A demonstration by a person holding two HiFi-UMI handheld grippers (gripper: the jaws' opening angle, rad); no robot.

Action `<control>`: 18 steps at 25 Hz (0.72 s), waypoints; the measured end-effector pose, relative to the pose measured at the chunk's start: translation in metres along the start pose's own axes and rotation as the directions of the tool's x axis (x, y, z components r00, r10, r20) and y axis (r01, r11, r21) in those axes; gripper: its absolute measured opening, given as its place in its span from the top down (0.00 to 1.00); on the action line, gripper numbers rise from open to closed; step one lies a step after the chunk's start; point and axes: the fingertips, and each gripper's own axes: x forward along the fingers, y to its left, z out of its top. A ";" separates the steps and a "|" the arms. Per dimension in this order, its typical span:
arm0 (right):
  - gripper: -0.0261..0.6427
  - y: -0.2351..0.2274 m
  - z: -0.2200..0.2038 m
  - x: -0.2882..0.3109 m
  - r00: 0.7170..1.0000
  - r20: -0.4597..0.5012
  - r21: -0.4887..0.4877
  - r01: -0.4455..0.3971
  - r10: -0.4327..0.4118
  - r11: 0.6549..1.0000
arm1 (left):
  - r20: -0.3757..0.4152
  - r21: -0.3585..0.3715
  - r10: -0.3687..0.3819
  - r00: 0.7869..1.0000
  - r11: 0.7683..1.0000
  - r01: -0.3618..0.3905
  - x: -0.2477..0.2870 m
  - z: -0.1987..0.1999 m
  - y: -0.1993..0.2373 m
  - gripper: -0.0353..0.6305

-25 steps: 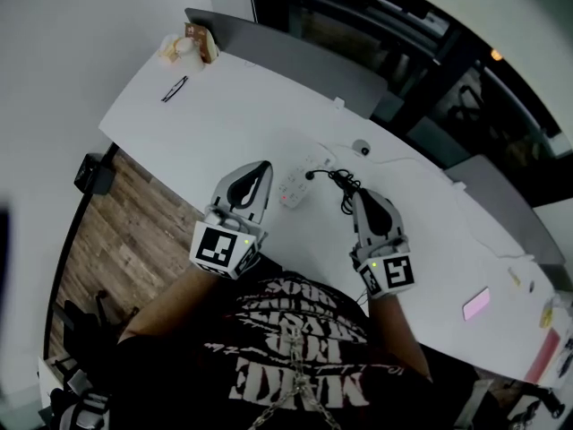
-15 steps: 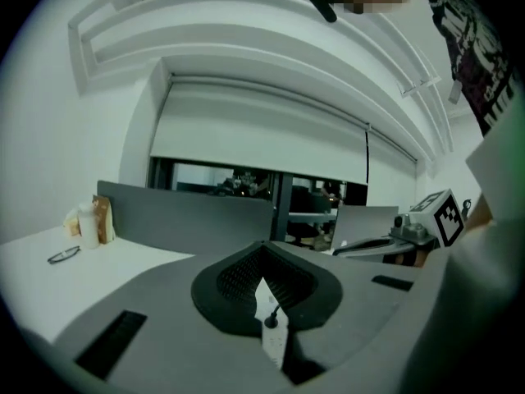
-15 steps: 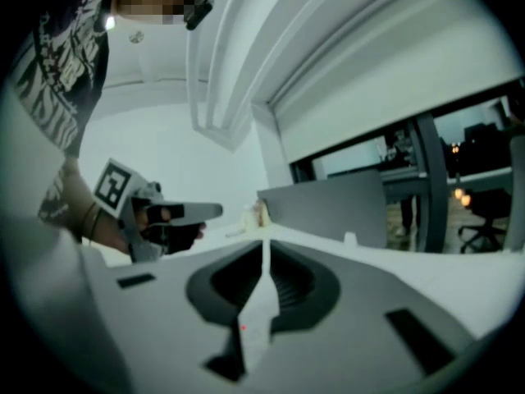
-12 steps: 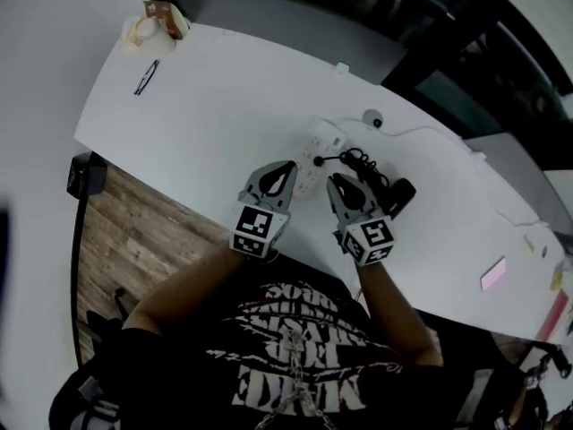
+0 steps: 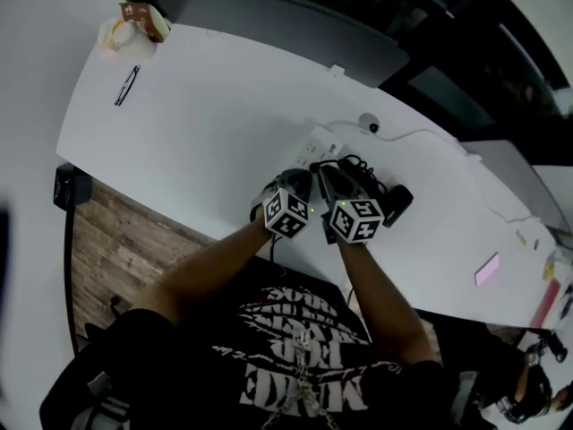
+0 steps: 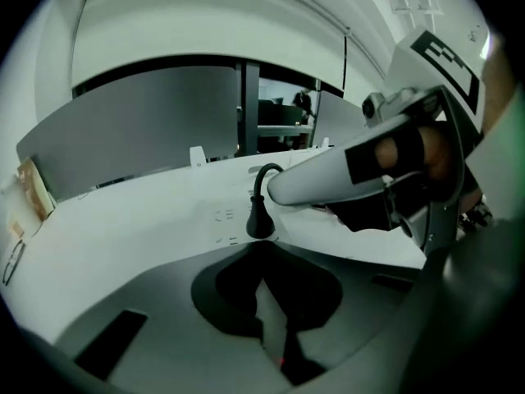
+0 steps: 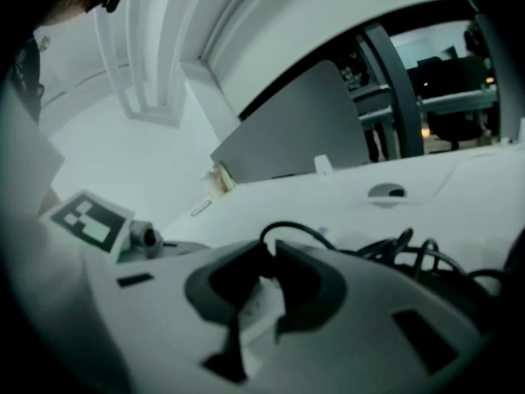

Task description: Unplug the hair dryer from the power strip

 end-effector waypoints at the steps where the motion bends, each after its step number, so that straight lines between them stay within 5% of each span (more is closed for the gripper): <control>1: 0.85 0.001 -0.003 0.000 1.000 -0.007 0.002 -0.002 0.002 1.000 | -0.003 -0.003 -0.004 1.000 1.000 0.004 0.001 0.000 0.000 0.91; 3: 0.73 0.002 -0.002 0.004 1.000 0.007 0.015 -0.008 0.008 1.000 | -0.009 -0.013 -0.015 1.000 1.000 0.015 0.003 0.001 0.000 0.91; 7: 0.70 0.006 0.004 0.023 1.000 -0.015 -0.012 0.002 -0.002 1.000 | -0.020 -0.039 -0.040 0.999 0.998 0.039 0.004 0.000 0.001 0.91; 9: 0.84 0.002 0.005 0.019 0.999 -0.021 -0.004 0.024 -0.024 1.000 | -0.026 -0.042 -0.045 0.999 0.998 0.044 0.005 0.000 0.000 0.91; 14: 0.86 0.005 0.053 -0.023 0.969 0.244 0.109 -0.067 0.038 0.992 | -0.023 -0.006 -0.031 0.999 1.000 0.030 0.006 0.001 -0.003 0.91; 18: 0.85 -0.022 0.035 -0.023 0.994 0.112 0.124 -0.004 -0.010 0.992 | -0.023 -0.010 -0.026 0.999 1.000 0.026 0.005 -0.001 0.000 0.91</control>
